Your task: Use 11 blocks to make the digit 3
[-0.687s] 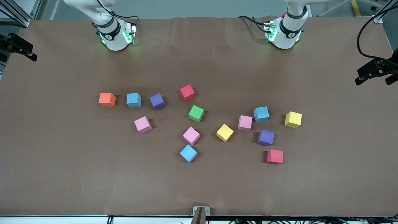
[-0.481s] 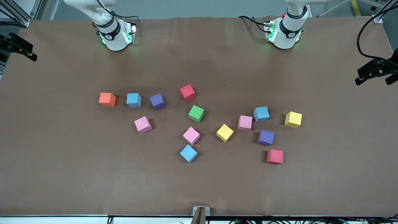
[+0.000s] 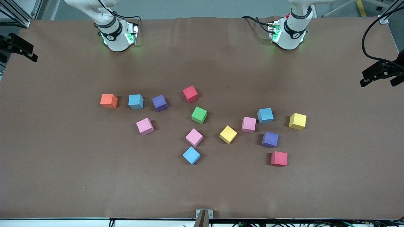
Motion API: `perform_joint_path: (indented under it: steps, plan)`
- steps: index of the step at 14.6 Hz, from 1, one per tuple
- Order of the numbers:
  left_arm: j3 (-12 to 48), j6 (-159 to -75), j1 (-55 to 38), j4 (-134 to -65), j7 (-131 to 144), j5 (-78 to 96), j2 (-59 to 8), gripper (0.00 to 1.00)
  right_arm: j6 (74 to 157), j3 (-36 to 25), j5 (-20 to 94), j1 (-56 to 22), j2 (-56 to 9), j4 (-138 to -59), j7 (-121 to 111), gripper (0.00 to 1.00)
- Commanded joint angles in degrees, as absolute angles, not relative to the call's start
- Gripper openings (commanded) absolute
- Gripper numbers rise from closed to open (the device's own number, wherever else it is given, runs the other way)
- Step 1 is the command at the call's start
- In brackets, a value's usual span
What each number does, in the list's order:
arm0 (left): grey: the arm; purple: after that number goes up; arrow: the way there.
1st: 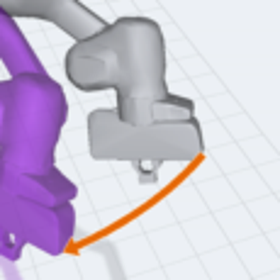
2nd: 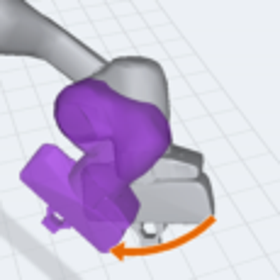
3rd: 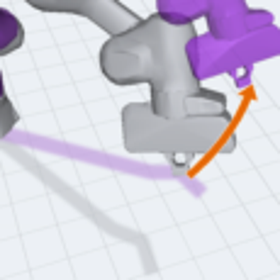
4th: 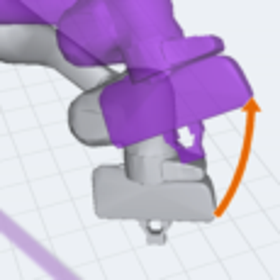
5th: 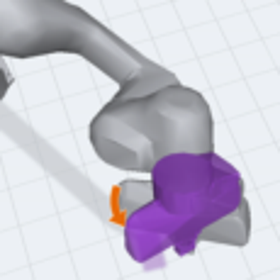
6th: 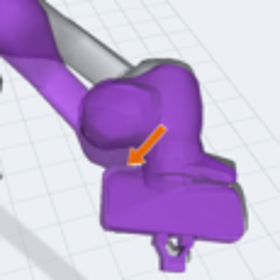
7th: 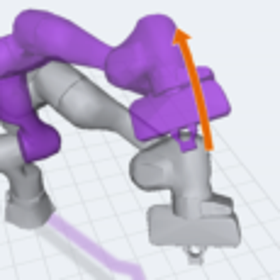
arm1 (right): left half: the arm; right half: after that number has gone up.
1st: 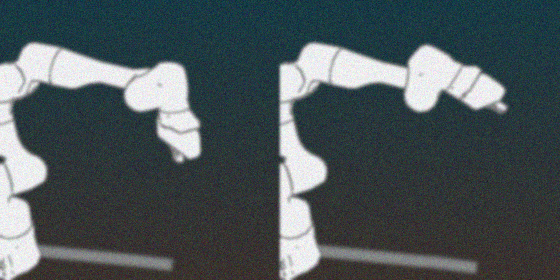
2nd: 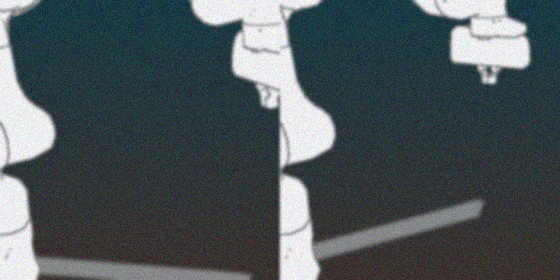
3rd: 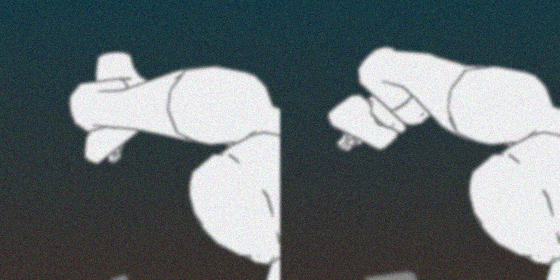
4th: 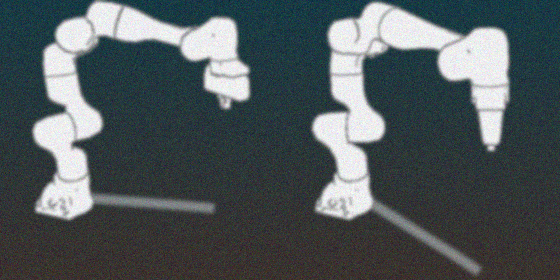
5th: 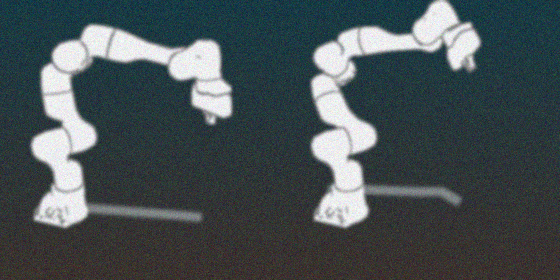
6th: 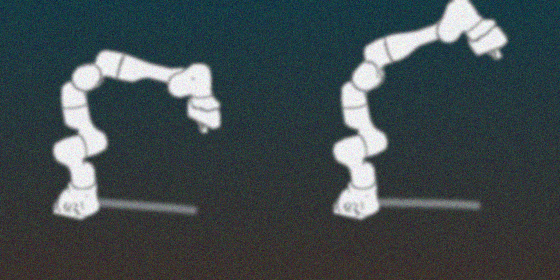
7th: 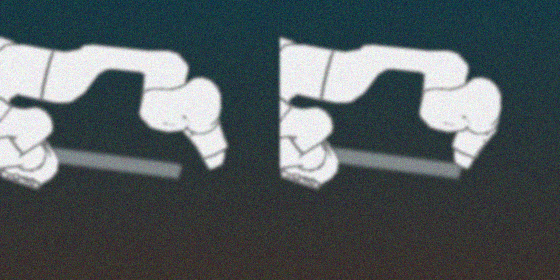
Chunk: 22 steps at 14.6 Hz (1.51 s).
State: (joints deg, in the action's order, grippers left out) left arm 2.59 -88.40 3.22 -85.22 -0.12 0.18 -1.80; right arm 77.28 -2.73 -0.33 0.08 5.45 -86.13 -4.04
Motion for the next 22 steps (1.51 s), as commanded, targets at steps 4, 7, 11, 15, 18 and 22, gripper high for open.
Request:
perform_joint_path:
  steps: [4, 7, 11, 15, 18, 22]
  plan:
    - [2.9, -87.0, 3.3, -86.7, 0.0, -0.1, -7.6, 1.0, 76.9, -2.3, -0.2, 0.8, 5.7, -86.4, -4.2, 1.0]
    - [3.3, -97.6, 2.8, -96.6, 0.1, -0.1, -8.0, 1.0, 77.0, -2.4, -0.2, 0.8, 5.7, -86.5, -4.2, 1.0]
    - [4.0, -116.4, 2.6, -110.7, 0.1, -0.3, -9.0, 1.0, 77.0, -2.4, -0.3, 0.7, 5.7, -86.6, -4.2, 1.0]
    - [4.4, -128.6, 0.8, -116.4, 0.4, -0.7, -14.4, 1.0, 77.3, -2.4, -0.3, 0.8, 5.7, -86.5, -4.7, 1.0]
    - [4.3, -137.4, -0.6, -118.0, 0.0, -1.1, -18.9, 1.0, 76.9, -2.5, -0.3, 0.9, 5.7, -86.6, -4.7, 1.0]
    - [4.4, -139.3, -0.4, -119.2, -0.9, -5.8, -21.2, 1.0, 76.8, -2.5, -0.4, 0.8, 5.7, -86.6, -4.8, 1.0]
